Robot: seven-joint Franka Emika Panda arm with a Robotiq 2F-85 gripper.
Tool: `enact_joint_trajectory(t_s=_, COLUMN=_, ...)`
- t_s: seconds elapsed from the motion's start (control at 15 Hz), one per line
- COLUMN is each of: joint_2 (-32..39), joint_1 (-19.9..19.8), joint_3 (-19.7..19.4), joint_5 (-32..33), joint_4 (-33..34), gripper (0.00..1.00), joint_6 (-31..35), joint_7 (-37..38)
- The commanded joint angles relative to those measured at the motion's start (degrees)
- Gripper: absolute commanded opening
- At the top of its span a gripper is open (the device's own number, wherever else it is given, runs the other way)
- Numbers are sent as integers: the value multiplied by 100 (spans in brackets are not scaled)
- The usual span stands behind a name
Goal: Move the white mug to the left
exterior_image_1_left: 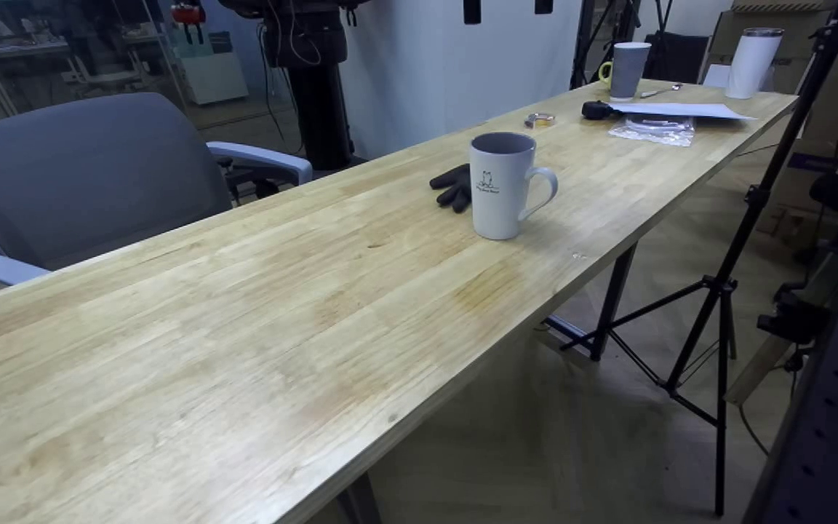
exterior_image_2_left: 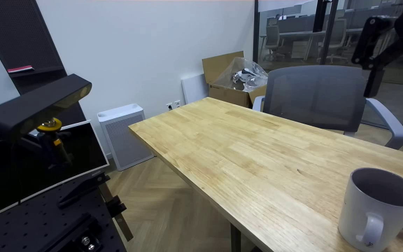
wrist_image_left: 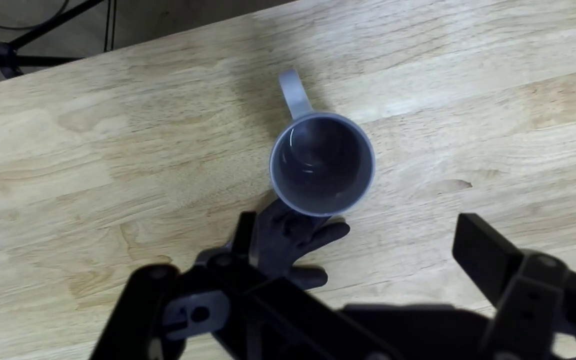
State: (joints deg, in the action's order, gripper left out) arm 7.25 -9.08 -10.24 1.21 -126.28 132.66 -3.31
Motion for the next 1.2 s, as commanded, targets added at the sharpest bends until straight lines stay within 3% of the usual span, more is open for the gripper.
enact_joint_trajectory(t_s=0.0, joint_2=282, joint_1=6, joint_3=78, joint_5=-136, joint_4=218, gripper=100, joint_6=92, joint_7=182)
enact_joint_trajectory(t_s=0.53, joint_2=507, joint_1=73, joint_3=220, joint_5=-272, joint_4=173, gripper=100, joint_6=191, joint_7=214)
enact_joint_trajectory(t_s=1.13, joint_2=998, joint_1=37, joint_3=122, joint_5=-168, joint_4=160, gripper=100, joint_6=424, joint_7=397)
